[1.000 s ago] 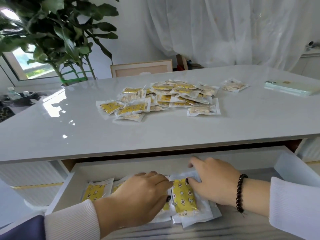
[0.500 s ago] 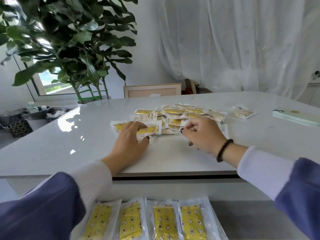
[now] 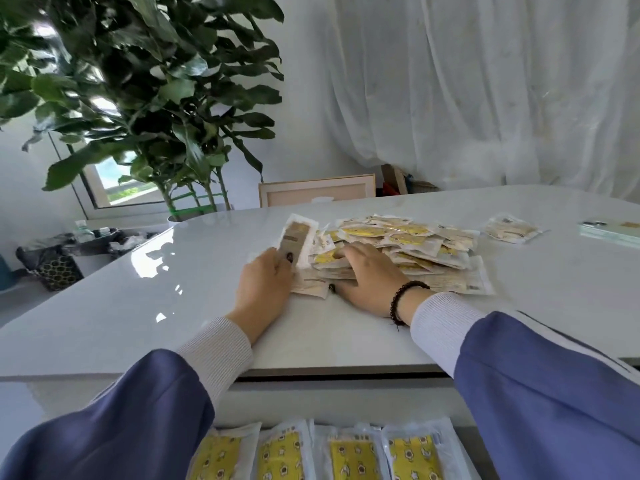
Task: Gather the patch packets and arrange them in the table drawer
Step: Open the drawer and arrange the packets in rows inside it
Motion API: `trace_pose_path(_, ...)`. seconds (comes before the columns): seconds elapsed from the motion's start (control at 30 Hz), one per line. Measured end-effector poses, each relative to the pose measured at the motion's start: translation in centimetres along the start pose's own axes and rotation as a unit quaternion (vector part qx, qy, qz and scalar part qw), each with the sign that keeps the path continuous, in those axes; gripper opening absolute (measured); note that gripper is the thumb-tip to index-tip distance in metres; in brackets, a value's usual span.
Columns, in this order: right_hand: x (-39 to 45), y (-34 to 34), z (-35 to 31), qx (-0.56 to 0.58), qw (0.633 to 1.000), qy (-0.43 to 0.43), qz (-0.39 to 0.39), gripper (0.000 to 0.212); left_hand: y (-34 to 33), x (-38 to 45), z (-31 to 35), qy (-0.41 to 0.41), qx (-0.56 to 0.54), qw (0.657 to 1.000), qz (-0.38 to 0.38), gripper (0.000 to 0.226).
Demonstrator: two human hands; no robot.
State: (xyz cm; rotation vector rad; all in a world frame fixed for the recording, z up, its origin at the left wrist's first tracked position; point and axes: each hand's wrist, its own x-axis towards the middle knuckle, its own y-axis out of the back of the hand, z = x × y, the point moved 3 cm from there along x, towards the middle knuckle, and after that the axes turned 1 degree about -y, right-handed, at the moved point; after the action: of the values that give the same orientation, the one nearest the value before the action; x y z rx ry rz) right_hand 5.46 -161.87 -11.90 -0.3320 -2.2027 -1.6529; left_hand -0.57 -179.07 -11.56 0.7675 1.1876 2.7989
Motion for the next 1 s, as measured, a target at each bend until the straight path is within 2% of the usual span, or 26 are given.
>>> trace_pose_path(0.13,-0.6,-0.5,-2.6,0.026,0.998,0.045,-0.032,0.071,1.1,-0.1,-0.4,0.042,-0.118,0.988,0.096,0.008)
trace_pose_path(0.2,-0.5,-1.3,-3.9,0.019,0.996,0.054,-0.074,0.073,1.2,0.2,-1.2,0.086,-0.221,0.963,0.128,0.006)
trace_pose_path(0.27,-0.2,-1.8,-4.3,0.021,0.995,0.035,-0.088,0.055,1.1,0.2,-1.6,0.136,-0.321,0.928,0.134,0.007)
trace_pose_path(0.33,0.1,-1.8,-4.1,0.008,0.998,0.024,-0.05,0.029,1.1,0.3,-1.8,0.161,-0.361,0.908,0.136,0.008)
trace_pose_path(0.37,0.1,-1.8,-4.1,-0.015,0.999,0.027,-0.03,0.022,1.1,0.3,-1.8,0.163,-0.372,0.903,0.138,0.009)
trace_pose_path(0.43,0.1,-1.6,-4.2,-0.059,0.998,0.032,0.003,0.017,1.2,0.2,-1.7,0.153,-0.387,0.898,0.14,0.011)
trace_pose_path(0.5,0.0,-1.2,-4.0,-0.03,0.998,0.022,0.047,0.014,1.4,0.0,-1.5,0.134,-0.396,0.898,0.138,0.015)
trace_pose_path(0.57,-0.1,-0.4,-3.8,0.075,0.99,-0.015,0.118,0.012,1.3,0.0,-1.4,0.116,-0.403,0.898,0.129,0.017)
trace_pose_path(0.63,-0.4,0.8,-3.2,0.183,0.958,-0.066,0.21,0.016,1.2,-0.1,-1.1,0.091,-0.398,0.906,0.108,0.018)
trace_pose_path(0.73,-0.5,1.7,-1.3,0.284,0.899,-0.182,0.278,0.014,0.9,-0.3,-0.1,-0.008,-0.292,0.954,0.063,0.023)
trace_pose_path(0.8,-0.1,1.0,0.4,0.345,0.868,-0.249,0.257,0.013,0.6,-1.1,1.0,-0.105,-0.191,0.976,0.024,0.029)
trace_pose_path(0.87,0.5,-0.2,1.1,0.437,0.834,-0.272,0.199,0.018,-0.1,-1.6,1.6,-0.2,-0.091,0.976,-0.011,0.035)
trace_pose_path(0.9,0.7,-0.6,1.2,0.47,0.822,-0.272,0.172,0.023,-0.4,-1.7,1.5,-0.221,-0.067,0.972,-0.032,0.036)
trace_pose_path(1.0,0.3,-0.3,0.3,0.554,0.786,-0.249,0.117,0.031,-0.4,-1.3,0.9,-0.161,-0.107,0.978,-0.071,0.031)
